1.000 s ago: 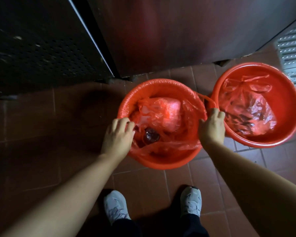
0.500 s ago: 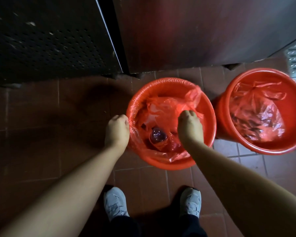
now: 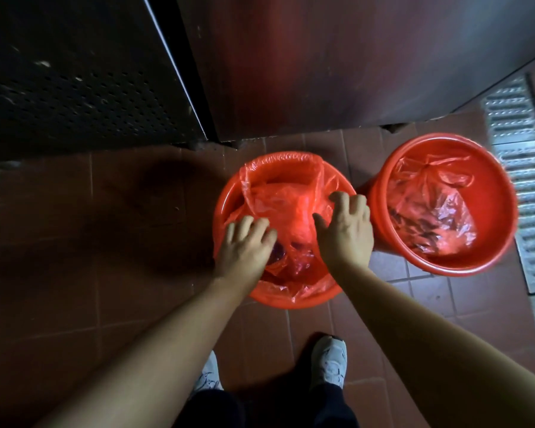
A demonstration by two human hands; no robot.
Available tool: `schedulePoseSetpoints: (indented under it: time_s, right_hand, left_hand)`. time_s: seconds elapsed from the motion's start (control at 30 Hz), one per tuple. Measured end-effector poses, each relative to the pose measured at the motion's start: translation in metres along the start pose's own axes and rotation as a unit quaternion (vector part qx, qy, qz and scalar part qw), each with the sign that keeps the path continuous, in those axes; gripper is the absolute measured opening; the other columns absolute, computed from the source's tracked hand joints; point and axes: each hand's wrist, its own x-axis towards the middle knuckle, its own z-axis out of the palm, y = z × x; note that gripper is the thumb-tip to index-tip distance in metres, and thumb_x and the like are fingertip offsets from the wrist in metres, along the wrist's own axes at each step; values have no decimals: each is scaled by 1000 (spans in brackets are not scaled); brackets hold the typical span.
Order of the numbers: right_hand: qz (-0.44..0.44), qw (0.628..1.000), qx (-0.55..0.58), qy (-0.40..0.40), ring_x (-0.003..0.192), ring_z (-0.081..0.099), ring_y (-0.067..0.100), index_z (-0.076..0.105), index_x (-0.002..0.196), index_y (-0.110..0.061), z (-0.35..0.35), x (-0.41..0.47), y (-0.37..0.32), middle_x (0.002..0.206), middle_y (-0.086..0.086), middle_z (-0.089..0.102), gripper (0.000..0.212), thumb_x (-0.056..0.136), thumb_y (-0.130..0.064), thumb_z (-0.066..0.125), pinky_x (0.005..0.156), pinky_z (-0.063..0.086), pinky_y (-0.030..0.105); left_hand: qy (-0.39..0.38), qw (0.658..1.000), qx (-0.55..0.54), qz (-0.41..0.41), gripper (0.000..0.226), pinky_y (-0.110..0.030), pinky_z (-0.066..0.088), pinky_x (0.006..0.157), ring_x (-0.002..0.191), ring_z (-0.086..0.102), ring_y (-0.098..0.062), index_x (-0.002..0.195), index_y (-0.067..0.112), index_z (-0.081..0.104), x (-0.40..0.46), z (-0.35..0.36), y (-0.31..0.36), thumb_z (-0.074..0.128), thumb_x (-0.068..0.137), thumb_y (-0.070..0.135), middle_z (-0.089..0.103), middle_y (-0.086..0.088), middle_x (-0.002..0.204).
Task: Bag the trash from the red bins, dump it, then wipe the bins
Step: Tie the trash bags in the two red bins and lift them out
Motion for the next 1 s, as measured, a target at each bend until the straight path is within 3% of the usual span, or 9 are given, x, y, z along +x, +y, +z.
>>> schedulePoseSetpoints:
  time_s: [0.1,0.2,0.27,0.43,0.57,0.73,0.8,0.9,1.0]
  right_hand:
    - [87,994,-40,-48,120,44,34,39,145,-19,-6,13,1,132,12,47,68,89,-43,69,98,37,47]
    - [108,991,-9,-81,122,45,33,52,135,-16,-6,20,-1,133,8,56,43,97,-35,56,99,34,47]
    - [114,991,18,-73,117,49,34,61,122,-15,-9,21,-5,125,7,62,30,98,-29,49,96,35,46]
    - [69,994,71,-43,92,62,34,63,97,-13,-19,13,-9,97,7,68,17,97,-25,51,86,46,47]
    - [35,992,117,-33,84,63,32,63,95,-15,-30,5,-10,91,5,70,14,97,-24,53,82,49,49]
    - [61,983,174,-25,84,66,33,68,103,-12,-59,-1,-22,91,8,72,17,95,-22,57,75,52,43]
    - [90,974,204,-50,78,65,30,69,93,-13,-76,-2,-28,81,6,71,14,92,-23,59,70,51,40]
    - [144,933,295,-149,64,63,18,70,82,-18,-103,-1,-35,66,-2,68,10,86,-19,61,61,51,34]
    - [143,894,371,-207,51,58,5,70,76,-18,-131,-3,-38,56,-2,65,15,84,-9,60,50,44,18]
  left_hand:
    - [13,989,48,-136,51,-52,39,98,125,45,-36,139,26,50,-4,-12,-14,61,89,27,46,-9,142]
    - [-75,947,-72,-305,72,-47,46,94,124,46,-35,148,14,33,3,-15,-26,65,89,40,43,-15,142]
    - [-127,910,-142,-368,69,-44,50,89,120,53,-33,145,13,37,11,-14,-30,63,90,45,46,-13,138]
    - [-176,934,-97,-295,52,-44,51,91,117,55,-31,138,19,43,16,-8,-26,60,93,38,55,-7,130]
    - [-102,915,-195,-337,22,-37,52,83,102,64,-34,113,10,63,21,-11,-18,55,96,22,68,-14,110]
    - [-27,893,-311,-326,34,-25,42,91,116,59,-30,127,10,63,33,-57,3,57,98,27,66,-13,123]
    - [-10,877,-346,-335,31,-19,39,82,109,63,-26,122,15,65,38,-79,9,57,97,32,70,-8,115]
    - [-53,863,-385,-322,17,-25,48,79,95,67,-18,108,24,69,42,-110,15,59,95,30,73,2,98]
    - [-87,812,-482,-317,13,-27,49,75,78,68,-10,85,26,70,40,-139,21,61,85,17,73,5,79]
